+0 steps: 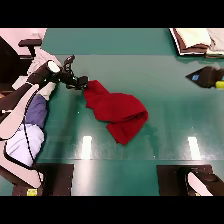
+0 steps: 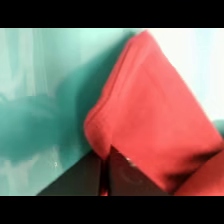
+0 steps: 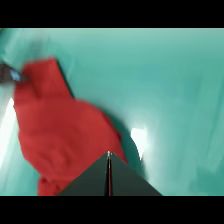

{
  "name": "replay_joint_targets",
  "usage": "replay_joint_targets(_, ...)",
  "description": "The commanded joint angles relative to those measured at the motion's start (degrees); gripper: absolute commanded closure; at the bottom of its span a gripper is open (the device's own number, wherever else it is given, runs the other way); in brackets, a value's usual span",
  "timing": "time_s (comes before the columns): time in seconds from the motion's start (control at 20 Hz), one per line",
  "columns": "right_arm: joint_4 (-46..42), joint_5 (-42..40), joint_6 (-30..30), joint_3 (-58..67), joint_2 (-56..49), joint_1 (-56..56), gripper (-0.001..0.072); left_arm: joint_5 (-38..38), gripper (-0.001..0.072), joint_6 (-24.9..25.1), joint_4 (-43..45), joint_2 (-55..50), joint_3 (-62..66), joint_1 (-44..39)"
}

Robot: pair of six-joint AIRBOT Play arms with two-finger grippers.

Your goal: Fold the shirts.

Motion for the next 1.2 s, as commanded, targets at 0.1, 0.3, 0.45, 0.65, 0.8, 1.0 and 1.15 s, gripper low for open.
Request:
replay_joint_targets(0.1,-0.48,0.20,-0.02,-11.43,-2.86,3.45,0.0694,-4.22,0.0683,0.02,3.19,0.48,7.74,0.66)
replay_joint_targets(0.3,2.23,-4.46,-0.02,-20.55,-8.87,11.69,0.0179,-10.19,0.0684,0.04,8.66,4.22,15.76,3.10)
replay_joint_targets(0.45,5.68,-12.66,-0.39,-22.99,-16.48,19.04,0.0179,-10.54,0.0683,0.07,9.35,6.19,16.65,3.48)
replay_joint_targets(0.65,11.28,-19.43,-3.93,-18.45,-26.82,26.95,0.0180,-11.78,0.0683,0.02,9.33,6.19,16.65,3.48)
replay_joint_targets(0.8,11.89,-22.45,-4.13,-11.69,-33.20,30.03,0.0182,-12.17,0.0683,0.02,9.31,6.19,16.65,3.48)
replay_joint_targets(1.0,11.50,-22.93,-5.31,-3.93,-39.45,30.64,0.0695,-13.00,0.0683,0.02,9.57,6.58,16.68,3.48)
replay_joint_targets(1.15,4.59,-19.71,-3.54,-0.20,-35.80,27.26,0.0696,-10.93,0.0683,0.04,10.75,12.50,16.76,4.17)
